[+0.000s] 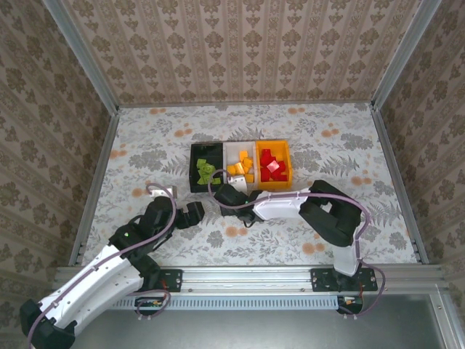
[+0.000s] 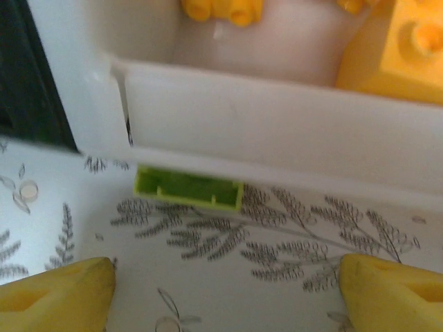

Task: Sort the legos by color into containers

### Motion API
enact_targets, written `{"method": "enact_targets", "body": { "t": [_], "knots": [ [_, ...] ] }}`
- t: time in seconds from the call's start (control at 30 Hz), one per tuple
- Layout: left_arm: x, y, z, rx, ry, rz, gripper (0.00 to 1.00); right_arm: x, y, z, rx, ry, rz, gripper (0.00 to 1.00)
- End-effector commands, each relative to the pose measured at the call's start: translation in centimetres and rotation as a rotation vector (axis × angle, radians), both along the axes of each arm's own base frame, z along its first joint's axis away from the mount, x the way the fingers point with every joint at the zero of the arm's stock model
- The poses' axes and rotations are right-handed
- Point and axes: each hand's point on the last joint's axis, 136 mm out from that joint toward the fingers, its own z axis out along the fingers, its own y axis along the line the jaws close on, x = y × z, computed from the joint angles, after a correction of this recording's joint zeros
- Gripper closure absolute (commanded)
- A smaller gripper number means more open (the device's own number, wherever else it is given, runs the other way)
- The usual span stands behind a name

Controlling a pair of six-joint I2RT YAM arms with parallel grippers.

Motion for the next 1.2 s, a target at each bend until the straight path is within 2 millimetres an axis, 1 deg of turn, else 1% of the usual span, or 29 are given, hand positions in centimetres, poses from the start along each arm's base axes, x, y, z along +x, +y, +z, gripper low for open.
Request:
{"method": "enact_targets", "body": {
  "t": [0.0, 0.07, 0.27, 0.33, 0.5, 0.6, 0.73, 0.83, 0.93, 1.07, 1.17],
  "knots": [
    [-0.4, 0.6, -1.0, 0.006, 0.03, 0.021, 0.0, 1.8, 0.1, -0.3, -0.007, -0.055, -0.059, 0.18],
    [-0.4, 0.6, -1.2, 0.006, 0.034, 0.023, 0.0, 2.2, 0.2, -0.6, -0.018, -0.065, -0.064, 0.21],
    [-0.5, 0.6, -1.3, 0.003, 0.042, 0.019, 0.0, 3.4, 0.4, -0.6, -0.038, -0.104, -0.09, 0.3],
    [-0.6, 0.6, -1.3, 0.001, 0.044, 0.02, 0.0, 3.7, 0.4, -0.6, -0.041, -0.114, -0.093, 0.35],
    [-0.7, 0.6, -1.6, -0.003, 0.051, 0.021, 0.0, 3.7, 0.7, -1.0, -0.044, -0.109, -0.083, 0.51],
    [-0.7, 0.7, -1.8, -0.002, 0.054, 0.024, 0.0, 3.3, 0.6, -1.0, -0.043, -0.104, -0.076, 0.57],
    [-0.7, 0.7, -1.7, -0.002, 0.052, 0.022, 0.0, 1.9, 0.1, -0.8, -0.031, -0.092, -0.062, 0.61],
    [-0.6, 0.7, -1.6, -0.003, 0.047, 0.021, 0.0, 0.2, -0.5, -0.2, -0.004, -0.084, -0.045, 0.64],
    [-0.6, 0.7, -1.6, -0.001, 0.044, 0.022, 0.0, -1.7, -1.4, 0.9, 0.028, -0.077, -0.017, 0.66],
    [-0.5, 0.7, -1.7, -0.002, 0.04, 0.021, 0.0, -4.2, -2.4, 2.7, 0.077, -0.046, 0.048, 0.68],
    [-0.4, 0.9, -1.8, 0.01, 0.037, 0.026, 0.0, -5.1, -2.3, 5.1, 0.116, -0.047, 0.109, 0.68]
  ]
}}
